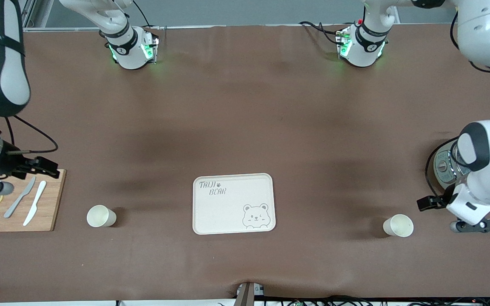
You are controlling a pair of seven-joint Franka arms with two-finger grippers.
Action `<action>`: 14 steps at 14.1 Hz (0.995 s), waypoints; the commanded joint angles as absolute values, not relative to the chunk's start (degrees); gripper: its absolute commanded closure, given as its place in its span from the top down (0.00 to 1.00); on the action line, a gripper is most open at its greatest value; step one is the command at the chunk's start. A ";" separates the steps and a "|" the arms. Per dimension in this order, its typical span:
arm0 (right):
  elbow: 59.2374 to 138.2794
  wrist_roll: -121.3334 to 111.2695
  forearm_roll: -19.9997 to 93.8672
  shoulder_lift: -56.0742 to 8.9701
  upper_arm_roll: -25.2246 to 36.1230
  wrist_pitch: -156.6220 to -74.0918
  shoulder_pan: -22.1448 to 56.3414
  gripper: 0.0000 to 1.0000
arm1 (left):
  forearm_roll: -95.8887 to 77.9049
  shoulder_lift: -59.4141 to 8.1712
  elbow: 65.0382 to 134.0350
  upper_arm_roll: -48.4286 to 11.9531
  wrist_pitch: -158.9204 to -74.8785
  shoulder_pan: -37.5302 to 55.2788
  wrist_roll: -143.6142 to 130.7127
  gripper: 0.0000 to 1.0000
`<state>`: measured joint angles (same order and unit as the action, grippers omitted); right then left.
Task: Place white IKEA cup upright on tray with both arms
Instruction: 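Reach both grippers down over the two white paper cups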
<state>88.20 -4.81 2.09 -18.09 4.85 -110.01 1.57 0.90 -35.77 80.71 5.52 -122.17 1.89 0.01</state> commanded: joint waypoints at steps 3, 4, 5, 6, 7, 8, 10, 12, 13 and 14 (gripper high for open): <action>87.01 -9.21 1.93 -23.90 4.83 -113.02 2.11 1.00 | 1.67 -40.95 80.16 5.19 -129.89 1.23 0.79 1.00; 87.10 -11.14 1.93 -24.78 4.83 -114.51 2.02 1.00 | 1.58 -41.74 80.16 5.19 -131.03 1.14 0.79 1.00; 87.19 -12.21 1.93 -26.09 4.83 -116.00 2.02 1.00 | 1.41 -42.53 80.16 5.10 -132.09 0.97 0.70 1.00; 87.27 -12.30 2.02 -27.15 4.83 -117.41 2.11 1.00 | 1.23 -43.41 80.16 5.10 -133.49 0.97 0.62 1.00; 87.36 -12.30 2.02 -28.12 4.75 -118.64 2.20 1.00 | 1.23 -44.38 80.16 5.10 -134.72 0.97 0.44 1.00; 87.62 -12.30 2.72 -29.00 4.75 -119.70 2.46 1.00 | 1.23 -45.17 80.16 5.01 -135.61 1.05 0.35 1.00; 87.63 -12.48 4.48 -30.58 4.75 -121.72 2.55 1.00 | 1.14 -46.14 80.24 5.01 -136.84 1.14 0.35 1.00; 87.63 -13.61 5.18 -32.42 4.75 -123.48 2.90 1.00 | 1.14 -47.19 80.33 4.92 -138.77 1.23 -0.09 1.00; 87.63 -15.45 5.88 -32.87 4.75 -124.18 2.73 1.00 | 1.14 -47.55 80.51 4.83 -139.56 1.58 -0.35 1.00; 87.63 -17.47 7.54 -33.57 4.75 -125.32 2.38 1.00 | 1.06 -47.81 81.03 4.83 -140.18 1.67 -0.44 1.00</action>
